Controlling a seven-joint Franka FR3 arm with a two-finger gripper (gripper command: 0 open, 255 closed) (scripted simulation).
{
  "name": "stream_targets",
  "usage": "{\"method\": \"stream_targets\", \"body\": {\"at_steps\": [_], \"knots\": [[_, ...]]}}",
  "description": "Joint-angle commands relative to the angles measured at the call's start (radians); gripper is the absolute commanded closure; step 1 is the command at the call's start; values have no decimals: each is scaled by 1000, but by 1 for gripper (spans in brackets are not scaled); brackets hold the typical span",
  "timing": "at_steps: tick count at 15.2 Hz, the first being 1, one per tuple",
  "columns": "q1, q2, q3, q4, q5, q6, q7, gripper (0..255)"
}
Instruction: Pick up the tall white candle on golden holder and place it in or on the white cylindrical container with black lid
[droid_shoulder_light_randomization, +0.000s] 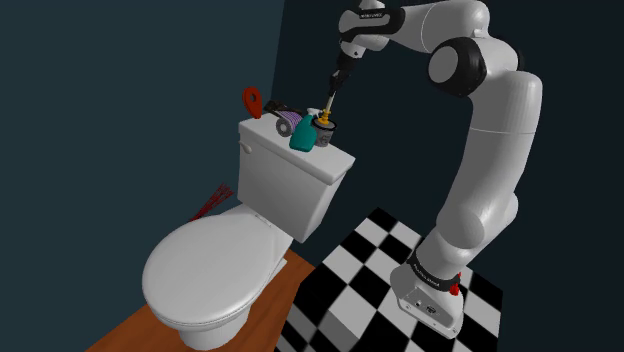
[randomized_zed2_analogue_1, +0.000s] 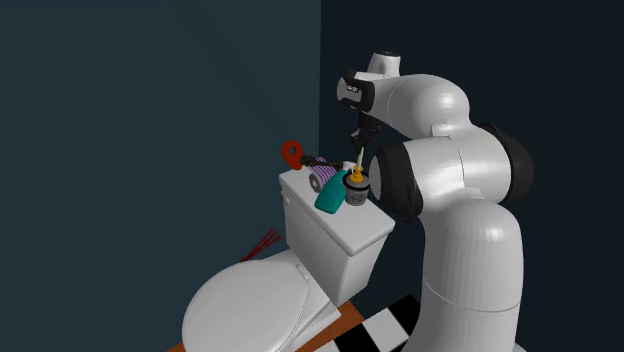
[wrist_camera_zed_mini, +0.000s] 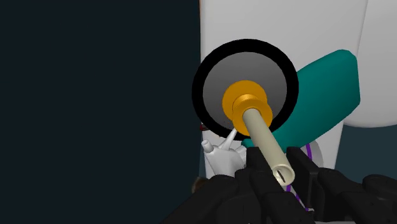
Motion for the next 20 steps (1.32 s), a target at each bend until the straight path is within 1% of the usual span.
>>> {"method": "stream_targets", "body": {"at_steps": [1, 2, 3, 8, 12, 20], "knots": [[0, 0, 0, 0, 0, 0, 0, 255], [0, 0, 0, 0, 0, 0, 0, 255], [0, 0, 0, 0, 0, 0, 0, 0], [0, 0, 0, 0, 0, 0, 0, 0], [-7, -23, -6, 92, -8, -114, 8, 0], [-7, -23, -6, 92, -8, -114, 8, 0]]}}
